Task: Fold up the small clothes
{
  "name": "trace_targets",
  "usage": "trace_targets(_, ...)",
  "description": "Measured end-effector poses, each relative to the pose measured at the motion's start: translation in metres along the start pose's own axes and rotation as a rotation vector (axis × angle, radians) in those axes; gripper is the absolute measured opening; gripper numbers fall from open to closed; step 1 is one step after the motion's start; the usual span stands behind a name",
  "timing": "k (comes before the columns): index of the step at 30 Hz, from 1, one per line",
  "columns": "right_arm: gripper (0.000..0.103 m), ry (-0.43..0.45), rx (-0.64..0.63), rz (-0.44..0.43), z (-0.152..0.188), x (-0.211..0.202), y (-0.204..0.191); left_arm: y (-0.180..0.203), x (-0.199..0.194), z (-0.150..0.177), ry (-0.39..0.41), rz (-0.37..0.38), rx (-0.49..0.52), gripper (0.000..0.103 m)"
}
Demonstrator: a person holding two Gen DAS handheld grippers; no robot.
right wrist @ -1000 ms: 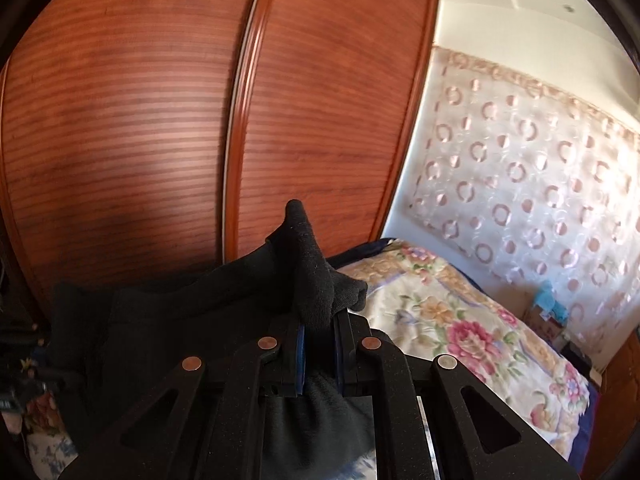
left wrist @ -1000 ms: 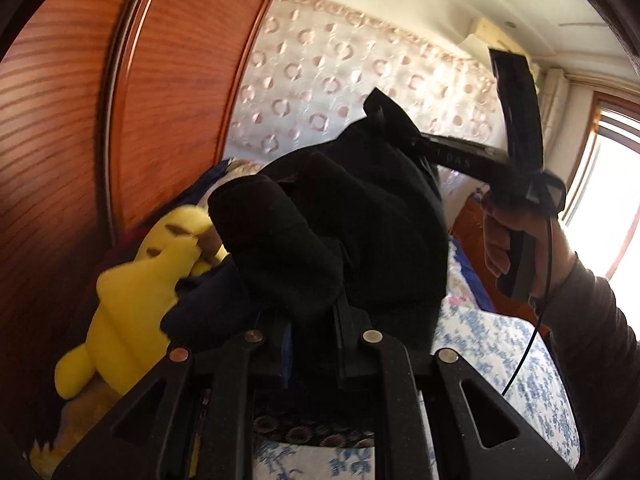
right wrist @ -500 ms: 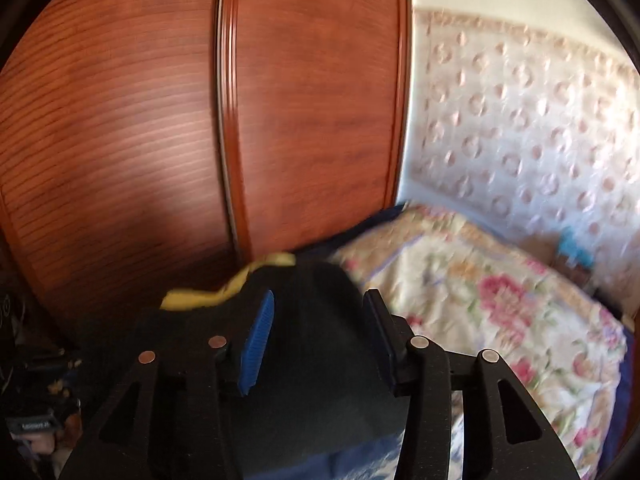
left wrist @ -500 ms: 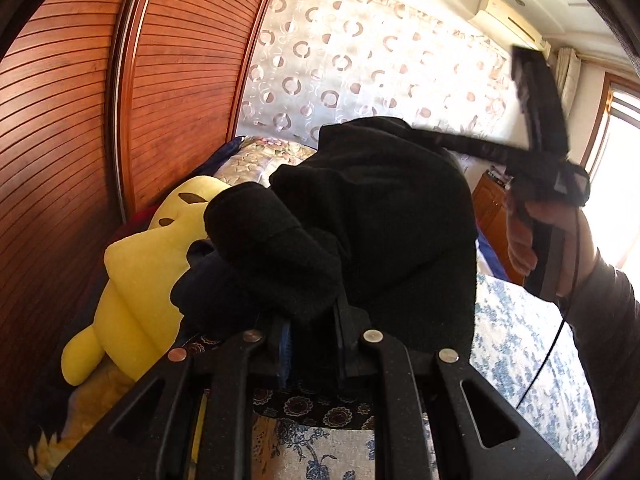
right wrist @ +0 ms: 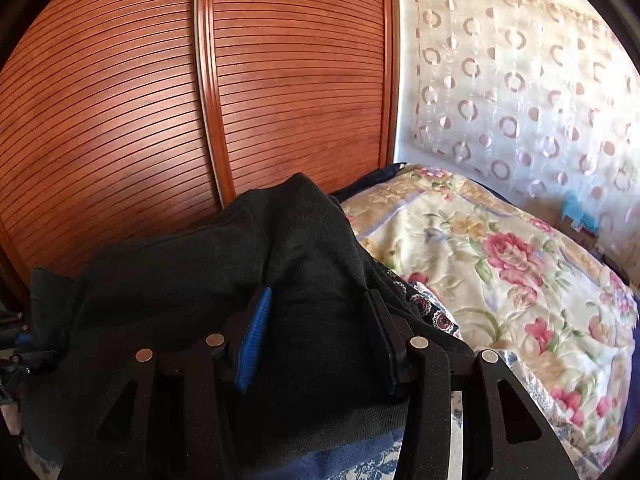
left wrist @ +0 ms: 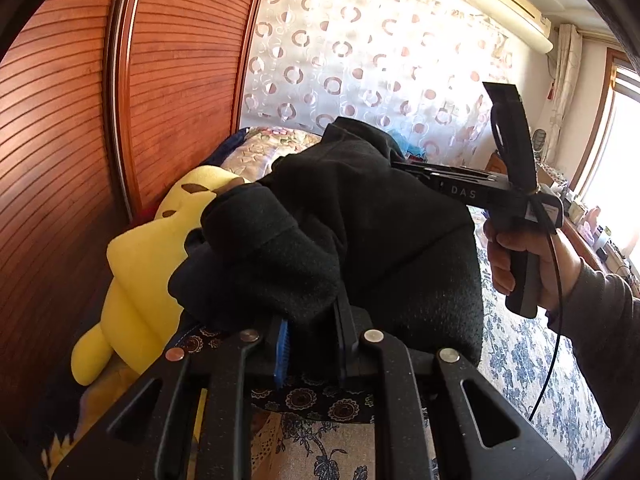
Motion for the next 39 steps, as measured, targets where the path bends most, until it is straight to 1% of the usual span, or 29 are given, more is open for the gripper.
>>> trace_targets(1,0.049,0.005,0.004,0.012,0.002,-0.005,0.000,0.000,-0.001,0.000,0.002,-0.010,0.007,0.027)
trace_targets(2,0.049,0.011,0.009,0.025,0.001,-0.009,-0.001,0.000,-0.004,-0.002,0.006,-0.023,0.020,0.030)
trace_targets(4,0.049,0.024,0.030,0.028,0.004,-0.025,-0.005,0.001,-0.012,-0.005,0.021,-0.044,0.045,0.041)
trace_targets(6,0.049,0.037,0.043,0.023,0.010,-0.044,-0.009,0.003,-0.021,-0.009,0.040,-0.051,0.065,0.047)
trace_targets(8,0.049,0.054,0.041,0.025,0.012,-0.060,-0.012,0.006,-0.029,-0.011,0.052,-0.061,0.080,0.049)
trace_targets(9,0.049,0.062,0.041,0.023,0.013,-0.069,-0.013,0.009,-0.035,-0.013,0.062,-0.060,0.090,0.058)
trace_targets(10,0.049,0.068,0.046,0.018,0.014,-0.079,-0.014,0.013,-0.040,-0.015,0.077,-0.057,0.098,0.074)
trace_targets(11,0.049,0.072,0.052,0.016,0.016,-0.086,-0.015,0.016,-0.043,-0.015,0.088,-0.053,0.103,0.079)
trace_targets(13,0.049,0.078,0.064,0.027,0.022,-0.102,-0.014,0.026,-0.051,-0.017,0.104,-0.031,0.121,0.080)
trace_targets(15,0.049,0.100,0.075,0.065,0.027,-0.124,-0.012,0.037,-0.057,-0.019,0.119,-0.043,0.144,0.080)
trace_targets(18,0.049,0.120,0.086,0.090,0.039,-0.154,-0.011,0.054,-0.067,-0.021,0.153,-0.036,0.183,0.081)
trace_targets(20,0.049,0.126,0.096,0.100,0.049,-0.175,-0.011,0.061,-0.070,-0.021,0.162,-0.028,0.195,0.081)
trace_targets(21,0.049,0.129,0.104,0.106,0.054,-0.185,-0.011,0.068,-0.072,-0.021,0.167,-0.017,0.207,0.085)
trace_targets(22,0.049,0.132,0.113,0.114,0.059,-0.195,-0.011,0.073,-0.072,-0.020,0.166,-0.010,0.214,0.090)
trace_targets(26,0.049,0.154,0.151,0.138,0.082,-0.238,-0.012,0.093,-0.074,-0.016,0.164,0.027,0.241,0.090)
trace_targets(29,0.050,0.150,0.167,0.156,0.099,-0.262,-0.016,0.109,-0.075,-0.012,0.156,0.058,0.260,0.090)
trace_targets(32,0.051,0.144,0.182,0.190,0.116,-0.284,-0.019,0.125,-0.073,-0.008,0.144,0.074,0.278,0.090)
trace_targets(34,0.055,0.139,0.196,0.212,0.125,-0.297,-0.021,0.135,-0.070,-0.003,0.131,0.082,0.284,0.090)
trace_targets(39,0.057,0.123,0.241,0.283,0.149,-0.336,-0.023,0.160,-0.065,0.011,0.113,0.118,0.294,0.090)
Point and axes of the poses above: each gripper's, at about its wrist camera, not at the fingertips, and x roughly the way its jaws point, y to its right, z to its underside, the point moved 8 cm from there along x, roughly the way its jaws point, and after that the axes turned 12 degrees about z, right-handed, at the moved point
